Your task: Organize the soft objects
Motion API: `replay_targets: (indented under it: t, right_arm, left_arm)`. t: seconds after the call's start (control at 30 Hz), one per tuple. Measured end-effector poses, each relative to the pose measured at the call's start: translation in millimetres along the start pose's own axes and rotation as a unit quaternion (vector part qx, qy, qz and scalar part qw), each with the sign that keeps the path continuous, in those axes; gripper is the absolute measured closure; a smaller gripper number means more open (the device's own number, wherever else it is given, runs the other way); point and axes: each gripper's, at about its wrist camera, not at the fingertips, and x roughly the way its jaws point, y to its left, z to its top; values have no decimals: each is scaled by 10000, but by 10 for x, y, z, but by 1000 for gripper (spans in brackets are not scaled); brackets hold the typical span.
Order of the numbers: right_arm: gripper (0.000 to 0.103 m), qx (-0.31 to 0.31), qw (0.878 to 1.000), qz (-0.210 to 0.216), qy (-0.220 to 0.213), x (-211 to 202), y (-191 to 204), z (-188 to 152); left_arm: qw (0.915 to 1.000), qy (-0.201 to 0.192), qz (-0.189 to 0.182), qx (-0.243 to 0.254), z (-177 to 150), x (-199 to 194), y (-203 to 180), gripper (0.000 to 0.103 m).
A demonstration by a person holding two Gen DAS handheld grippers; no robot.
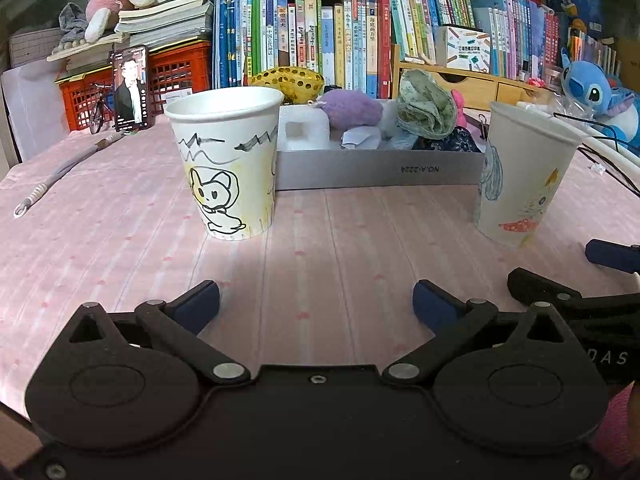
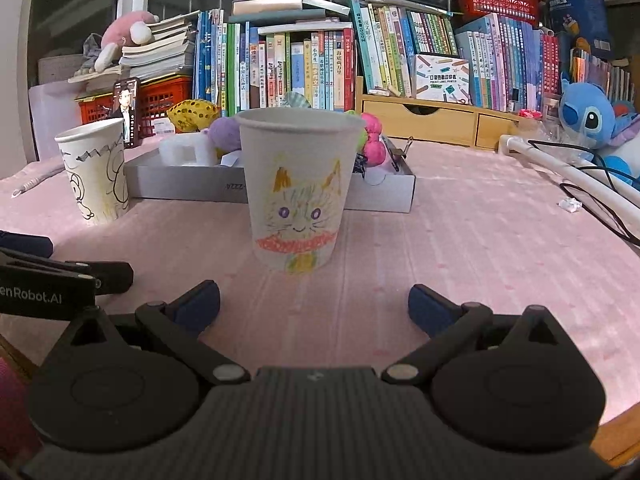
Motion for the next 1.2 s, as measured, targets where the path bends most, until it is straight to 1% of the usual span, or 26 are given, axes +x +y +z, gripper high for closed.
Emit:
replay_targets:
  t: [0.4,1.2]
  right_arm:
    - [0,0,10000,8,2,-1,0,0]
    - [0,-16,10000,53,-3,4,3,-6]
  left_arm:
    - [10000,-52,-4,12,-19,7,-1,0]
    - [10000,-38,17,-18,-34,6,-4,0]
